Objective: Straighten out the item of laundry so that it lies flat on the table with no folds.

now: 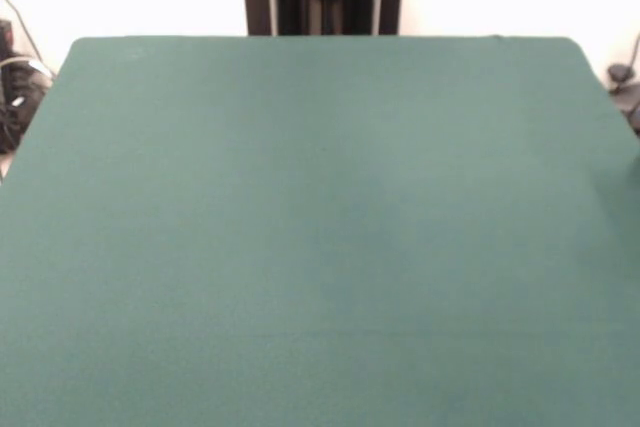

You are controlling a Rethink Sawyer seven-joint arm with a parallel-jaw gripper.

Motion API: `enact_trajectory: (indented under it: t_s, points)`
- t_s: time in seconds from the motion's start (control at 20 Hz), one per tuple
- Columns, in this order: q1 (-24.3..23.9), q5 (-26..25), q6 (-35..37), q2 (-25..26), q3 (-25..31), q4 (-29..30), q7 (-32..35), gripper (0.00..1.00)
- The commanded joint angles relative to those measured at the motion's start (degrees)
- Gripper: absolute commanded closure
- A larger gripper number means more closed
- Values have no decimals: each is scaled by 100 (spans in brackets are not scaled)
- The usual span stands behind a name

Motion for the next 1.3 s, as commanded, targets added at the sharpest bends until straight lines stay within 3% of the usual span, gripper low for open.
enact_trajectory:
  t_s: [0.05,0.45,0.75,1.3]
  points:
    - [-345,-279,-990,-204,1612,1822,-1890,100]
    - [-654,-1306,-1354,-198,1894,1970,-1884,100]
    - [-1373,-1926,-2047,-357,2471,2613,-2110,100]
    - [-2075,-2977,-1841,-815,2952,2807,-2182,100]
